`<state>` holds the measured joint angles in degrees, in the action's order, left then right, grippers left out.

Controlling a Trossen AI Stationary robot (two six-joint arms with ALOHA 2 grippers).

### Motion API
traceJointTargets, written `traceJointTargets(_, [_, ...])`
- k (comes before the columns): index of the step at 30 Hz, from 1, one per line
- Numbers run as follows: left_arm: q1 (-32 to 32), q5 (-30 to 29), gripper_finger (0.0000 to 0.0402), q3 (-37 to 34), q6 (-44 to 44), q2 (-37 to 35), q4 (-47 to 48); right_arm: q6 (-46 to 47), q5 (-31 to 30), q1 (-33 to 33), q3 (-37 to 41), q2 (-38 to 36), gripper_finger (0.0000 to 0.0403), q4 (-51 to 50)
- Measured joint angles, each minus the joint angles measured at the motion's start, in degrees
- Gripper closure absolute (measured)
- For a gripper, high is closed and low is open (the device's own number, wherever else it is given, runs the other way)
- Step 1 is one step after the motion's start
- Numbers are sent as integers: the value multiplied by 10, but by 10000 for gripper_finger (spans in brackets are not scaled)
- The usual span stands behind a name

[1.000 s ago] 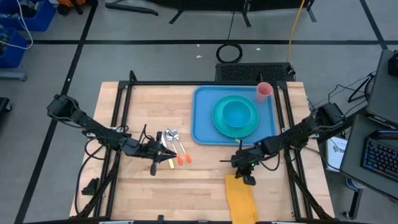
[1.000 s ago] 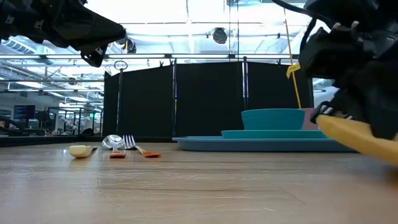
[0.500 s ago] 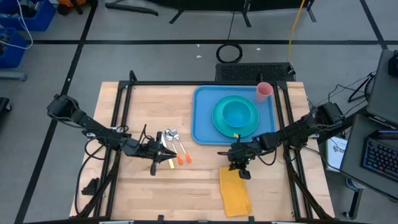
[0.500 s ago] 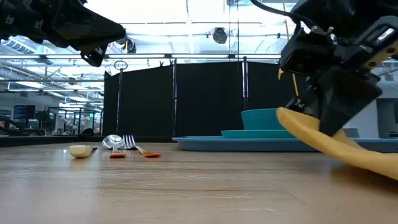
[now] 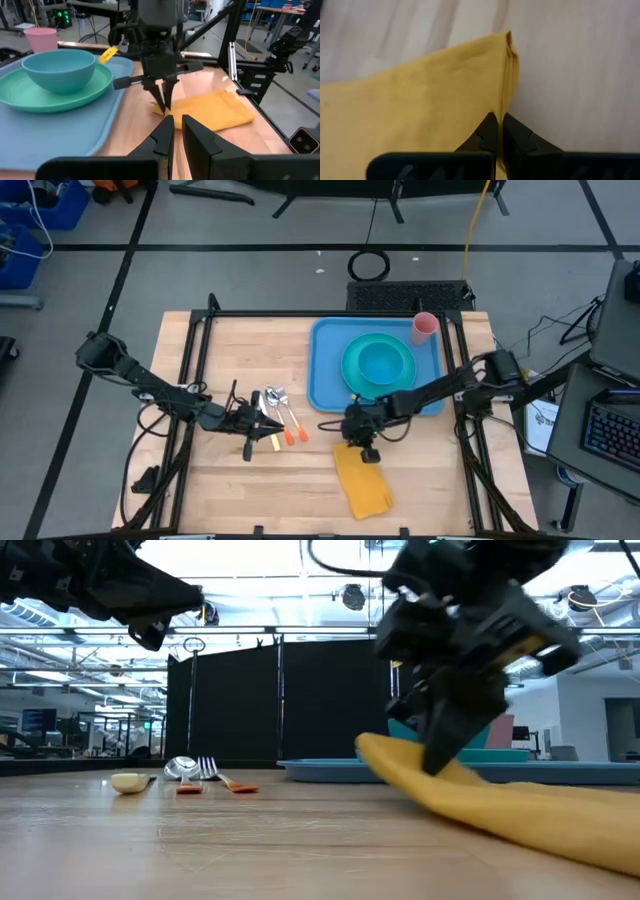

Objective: Set up tray
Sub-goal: Put the orange napkin onto the blue tray

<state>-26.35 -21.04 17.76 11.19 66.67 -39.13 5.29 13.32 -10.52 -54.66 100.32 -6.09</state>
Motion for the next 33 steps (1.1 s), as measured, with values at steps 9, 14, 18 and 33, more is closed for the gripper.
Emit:
traceJointTargets(9, [0,-5,362,0,71,0,7,-85,-72,16,-54,14,403,-9])
traceJointTargets(14, [3,-24,362,0,126,0,5,-101,-77,19,-72,13,403,-17])
traceJointTargets(18, [21,-50,362,0,164,0,40,-107,-120,21,-74,13,403,-20])
traceJointTargets(33, [59,-23,224,0,227,1,66,-127,-136,45,-103,13,403,2])
